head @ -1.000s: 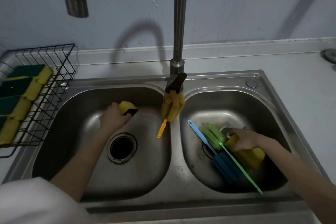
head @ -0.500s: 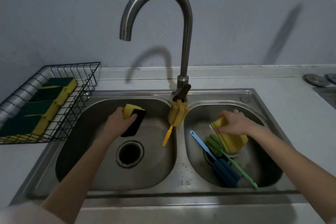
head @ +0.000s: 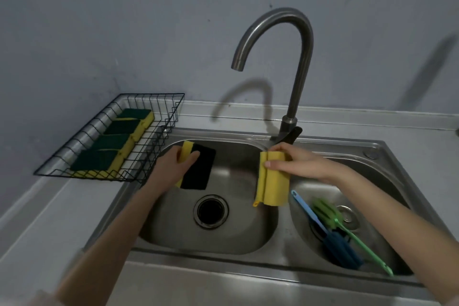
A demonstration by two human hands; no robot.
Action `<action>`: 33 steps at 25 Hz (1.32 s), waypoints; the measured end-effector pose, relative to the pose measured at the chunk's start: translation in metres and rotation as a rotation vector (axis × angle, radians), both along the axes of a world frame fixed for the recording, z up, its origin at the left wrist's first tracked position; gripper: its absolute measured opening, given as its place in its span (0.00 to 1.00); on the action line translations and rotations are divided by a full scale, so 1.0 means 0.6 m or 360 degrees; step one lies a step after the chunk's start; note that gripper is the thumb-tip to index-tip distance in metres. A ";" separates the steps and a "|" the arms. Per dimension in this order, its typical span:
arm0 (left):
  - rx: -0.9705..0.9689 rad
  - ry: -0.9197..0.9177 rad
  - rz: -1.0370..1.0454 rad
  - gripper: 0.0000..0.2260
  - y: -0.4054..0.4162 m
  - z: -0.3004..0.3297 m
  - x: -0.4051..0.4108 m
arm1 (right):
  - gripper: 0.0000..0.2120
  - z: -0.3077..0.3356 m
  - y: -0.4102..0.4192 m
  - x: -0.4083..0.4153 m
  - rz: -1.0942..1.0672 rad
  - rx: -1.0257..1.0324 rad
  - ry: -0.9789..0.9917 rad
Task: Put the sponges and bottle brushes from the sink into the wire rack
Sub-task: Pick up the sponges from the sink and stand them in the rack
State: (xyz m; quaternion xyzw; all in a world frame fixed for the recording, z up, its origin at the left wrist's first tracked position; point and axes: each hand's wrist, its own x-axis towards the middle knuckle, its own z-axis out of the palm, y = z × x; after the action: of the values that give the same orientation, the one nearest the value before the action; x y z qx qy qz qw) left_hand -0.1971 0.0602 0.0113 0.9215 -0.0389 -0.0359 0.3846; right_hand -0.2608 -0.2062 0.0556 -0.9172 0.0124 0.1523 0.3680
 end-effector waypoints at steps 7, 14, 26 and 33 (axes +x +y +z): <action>-0.0380 -0.0051 0.0233 0.11 0.151 0.036 0.000 | 0.15 0.011 0.158 0.065 0.0188 0.0231 -0.0140; -0.0810 -0.0040 0.0391 0.19 0.290 0.046 0.026 | 0.12 0.016 0.277 0.133 0.0058 0.0378 -0.0371; -0.1166 -0.0018 0.0559 0.14 0.390 0.053 0.120 | 0.15 -0.001 0.425 0.324 -0.0313 0.0370 -0.0717; -0.1393 0.0165 0.0545 0.13 0.385 0.025 0.200 | 0.20 -0.031 0.510 0.455 -0.0273 0.0223 -0.0796</action>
State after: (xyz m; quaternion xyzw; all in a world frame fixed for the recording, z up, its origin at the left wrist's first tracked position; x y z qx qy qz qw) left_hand -0.0771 0.2912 0.0262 0.6630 0.1214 0.0019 0.7387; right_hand 0.0123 0.1000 0.0373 -0.8942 -0.0119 -0.1102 0.4338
